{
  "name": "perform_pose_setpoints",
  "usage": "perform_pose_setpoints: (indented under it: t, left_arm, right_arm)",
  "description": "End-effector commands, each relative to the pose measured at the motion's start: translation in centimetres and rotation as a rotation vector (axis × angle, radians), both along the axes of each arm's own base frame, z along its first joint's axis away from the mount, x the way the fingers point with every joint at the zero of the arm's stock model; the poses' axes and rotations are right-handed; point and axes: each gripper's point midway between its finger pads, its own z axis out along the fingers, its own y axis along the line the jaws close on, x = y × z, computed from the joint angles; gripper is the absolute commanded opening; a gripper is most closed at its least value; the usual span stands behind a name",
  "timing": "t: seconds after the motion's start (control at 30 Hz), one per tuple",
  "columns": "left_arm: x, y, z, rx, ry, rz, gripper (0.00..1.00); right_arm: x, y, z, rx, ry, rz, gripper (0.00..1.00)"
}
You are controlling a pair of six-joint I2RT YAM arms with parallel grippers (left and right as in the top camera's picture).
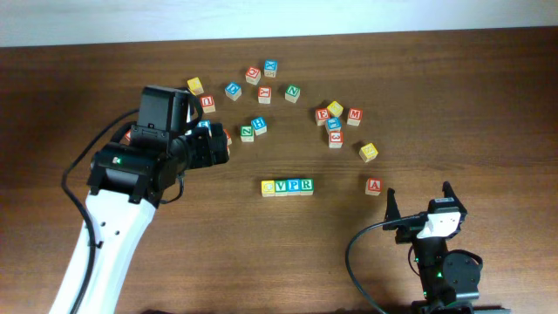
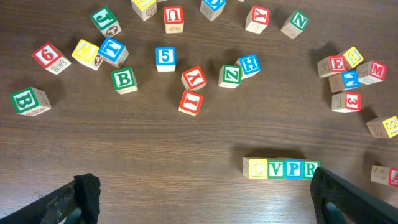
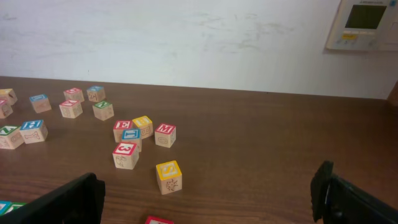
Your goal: Spell out CVPR
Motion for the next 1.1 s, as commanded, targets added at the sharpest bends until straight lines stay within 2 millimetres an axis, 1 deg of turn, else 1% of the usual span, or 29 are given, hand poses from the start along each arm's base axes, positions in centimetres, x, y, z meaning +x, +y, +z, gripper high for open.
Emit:
perform_pose_setpoints:
  t: [0.0,0.8,0.83,0.93,0.97,1.0,1.07]
  left_arm:
    - [0.1,0.3,0.1,0.005,-0.005,0.015,0.99]
    - [0.1,0.3,0.1,0.006,-0.003,0.015,0.99]
    - [-0.2,0.4,-0.1,0.010,0.012,0.015,1.00]
    - [-2.0,0.9,-1.4,0.037,0.106,0.015,0.99]
    - [-2.3,1.6,-1.6,0.069,0.118,0.033,1.00]
    - [-2.0,2.3,-1.4,0.105,0.101,0.054,0.99]
    - [-2.1,2.3,-0.4,0.163,0.058,-0.052,0.99]
  right_arm:
    - [0.0,-0.2,-0.2,0.019,0.004,-0.008,0.98]
    - [0.0,-0.2,-0.2,0.019,0.002,-0.011,0.98]
    - [0.0,-0.2,-0.2,0.019,0.002,-0.011,0.98]
    - [0.0,-0.2,-0.2,0.019,0.003,-0.012,0.98]
    - [0.0,-0.2,-0.2,0.019,0.002,-0.011,0.98]
    - [0.0,-0.2,-0.2,0.019,0.003,-0.011,0.98]
    - [0.0,-0.2,-0.2,0.019,0.003,-0.011,0.98]
